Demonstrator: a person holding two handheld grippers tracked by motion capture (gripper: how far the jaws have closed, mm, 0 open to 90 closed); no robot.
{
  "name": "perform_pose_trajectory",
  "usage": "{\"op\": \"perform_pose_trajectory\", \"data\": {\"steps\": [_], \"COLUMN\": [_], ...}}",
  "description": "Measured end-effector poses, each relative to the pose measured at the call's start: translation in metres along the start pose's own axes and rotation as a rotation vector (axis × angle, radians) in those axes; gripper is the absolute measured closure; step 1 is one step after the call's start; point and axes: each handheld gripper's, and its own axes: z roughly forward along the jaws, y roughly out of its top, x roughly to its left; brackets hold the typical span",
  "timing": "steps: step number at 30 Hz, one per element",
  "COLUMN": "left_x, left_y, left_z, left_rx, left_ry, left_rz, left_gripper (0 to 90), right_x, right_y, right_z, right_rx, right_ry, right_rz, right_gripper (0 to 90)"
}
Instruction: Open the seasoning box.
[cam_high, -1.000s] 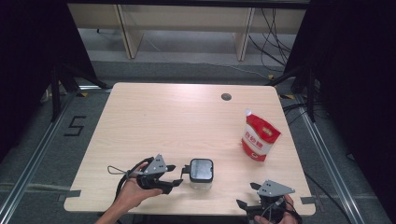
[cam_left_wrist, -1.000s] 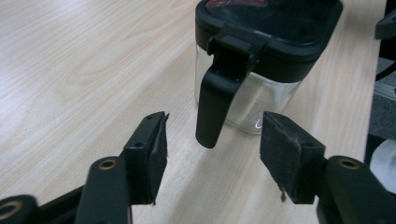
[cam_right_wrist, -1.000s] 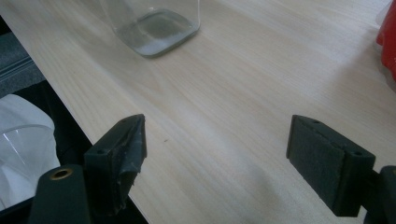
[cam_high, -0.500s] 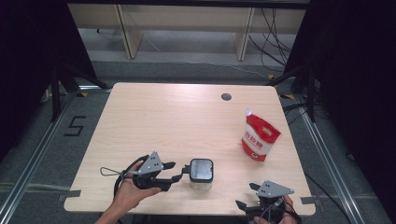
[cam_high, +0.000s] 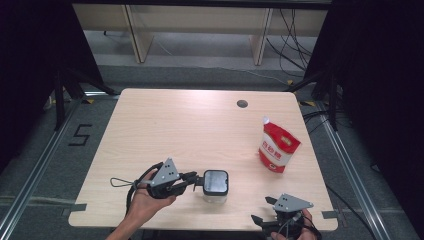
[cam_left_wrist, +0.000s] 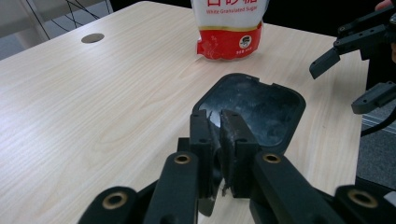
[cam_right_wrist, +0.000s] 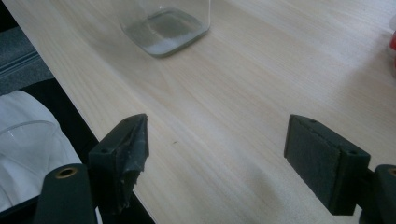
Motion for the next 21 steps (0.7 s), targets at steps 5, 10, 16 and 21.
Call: {"op": "perform_pose_trajectory", "data": {"steps": [5,10,16,21], "left_x": [-0.001,-0.001,-0.001,-0.001], "left_y": [0.004,0.002,-0.004,-0.004], "left_z": [0.007,0.010,0.016,0.017], "left_rx": [0.000,0.021,0.026,0.022], "left_ry": [0.006,0.017,0.004,0.005], "left_rz": [0.008,0.011,0.009,0.006], "left_gripper": [85.5,85.5,85.5,85.3], "right_x": [0.001,0.002,0.005,0.007], "right_y": [0.002,0.003,0.007,0.016], "right_z": [0.000,0.001,0.000,-0.002], "right_rx": [-0.007,-0.012,-0.049,-0.108], "right_ry": [-0.015,-0.008,0.009,0.005], "right_rz": [-0.010,-0.011,-0.034,-0.083], "right_gripper": [23.8,25.3,35.0,54.2]}}
